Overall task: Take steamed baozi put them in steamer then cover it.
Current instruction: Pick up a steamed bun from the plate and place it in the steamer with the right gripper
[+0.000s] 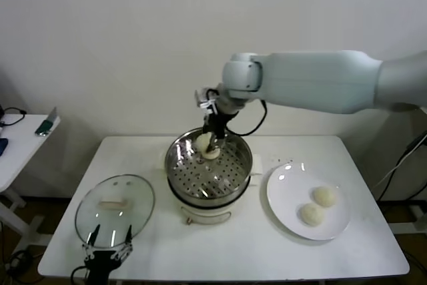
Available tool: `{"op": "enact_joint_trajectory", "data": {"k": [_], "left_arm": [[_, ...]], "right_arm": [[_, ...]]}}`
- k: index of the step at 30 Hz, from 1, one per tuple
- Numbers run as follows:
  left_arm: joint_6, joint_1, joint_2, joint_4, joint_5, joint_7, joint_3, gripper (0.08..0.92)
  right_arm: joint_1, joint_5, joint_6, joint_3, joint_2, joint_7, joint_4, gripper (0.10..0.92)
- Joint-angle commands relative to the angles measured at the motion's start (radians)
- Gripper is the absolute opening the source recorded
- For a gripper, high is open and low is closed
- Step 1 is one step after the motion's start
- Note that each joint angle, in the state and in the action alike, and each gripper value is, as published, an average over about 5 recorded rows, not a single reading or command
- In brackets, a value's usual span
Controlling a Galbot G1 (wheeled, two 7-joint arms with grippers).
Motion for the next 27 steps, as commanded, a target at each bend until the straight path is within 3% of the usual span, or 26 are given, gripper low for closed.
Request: {"op": "enact_joint_trajectory", "data": {"k": [1,21,27], "left_arm": [[-0.001,0.000,-0.002,0.001,0.000,0.000,0.001,0.823],[-0.013,0.007,-0.003,0.002,0.000,-0.003,-0.002,0.823],[-0.014,0.008,-0.004,0.001,0.001,-0.004,-0.001,0.823]], "right_arm": [[-0.103,0.009,-0.036,0.007,0.135,0.057,-0.066,0.594],[-0.219,-0.083,-0.042,-0.019,0.183,0.094,-0.183,0.602],[-0.210,-0.093,-0.035,0.003,0.179,0.103,-0.188,0.730]]}}
